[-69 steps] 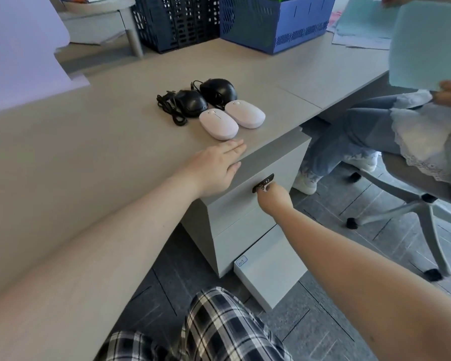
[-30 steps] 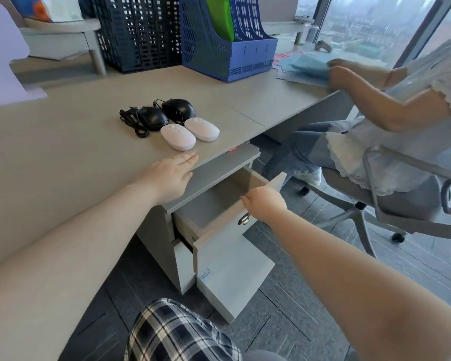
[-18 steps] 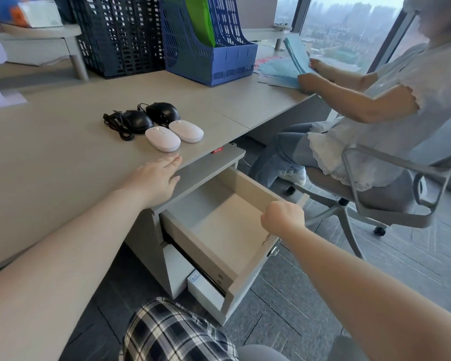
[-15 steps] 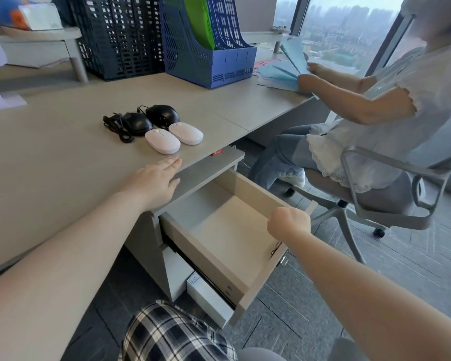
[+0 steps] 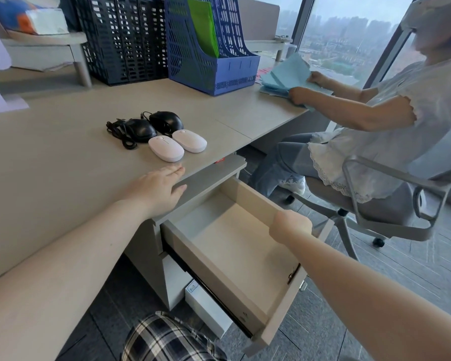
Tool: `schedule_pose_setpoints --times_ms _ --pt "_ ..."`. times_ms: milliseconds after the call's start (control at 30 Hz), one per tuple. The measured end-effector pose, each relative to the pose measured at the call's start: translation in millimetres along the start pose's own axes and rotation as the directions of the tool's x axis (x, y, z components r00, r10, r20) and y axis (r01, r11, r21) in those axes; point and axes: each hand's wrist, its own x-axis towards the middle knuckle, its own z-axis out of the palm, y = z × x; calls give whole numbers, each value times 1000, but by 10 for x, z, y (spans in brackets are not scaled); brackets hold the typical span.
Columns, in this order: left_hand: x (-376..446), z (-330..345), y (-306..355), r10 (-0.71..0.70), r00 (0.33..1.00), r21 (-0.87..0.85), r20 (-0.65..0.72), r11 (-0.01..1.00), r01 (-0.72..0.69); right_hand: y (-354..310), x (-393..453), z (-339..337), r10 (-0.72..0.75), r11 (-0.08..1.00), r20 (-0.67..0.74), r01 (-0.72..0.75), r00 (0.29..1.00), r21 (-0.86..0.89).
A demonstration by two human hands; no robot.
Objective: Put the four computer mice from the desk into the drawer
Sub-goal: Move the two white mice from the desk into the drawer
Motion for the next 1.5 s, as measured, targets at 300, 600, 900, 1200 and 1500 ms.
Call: schedule_pose_setpoints --times_ms 300,600,900,1200,1500 --pt "191 -69 -37 -250 931 -354 -266 923 147 -681 280 -446 -71 970 -154 104 985 217" --pt "559 -90 -187 -358 887 -354 -292 902 248 -1398 546 -904 -226 818 -434 412 872 400" --pt "695 -150 -206 -365 910 -384 -198 883 271 -1782 794 -959 -317 749 -362 466 876 472" --pt "482 -155 34 -451 878 -402 -161 842 359 -1437 555 -768 -220 707 -404 431 888 561" --pt "342 54 644 -410 895 -336 -174 879 338 -771 454 -618 -79 688 -325 287 942 667"
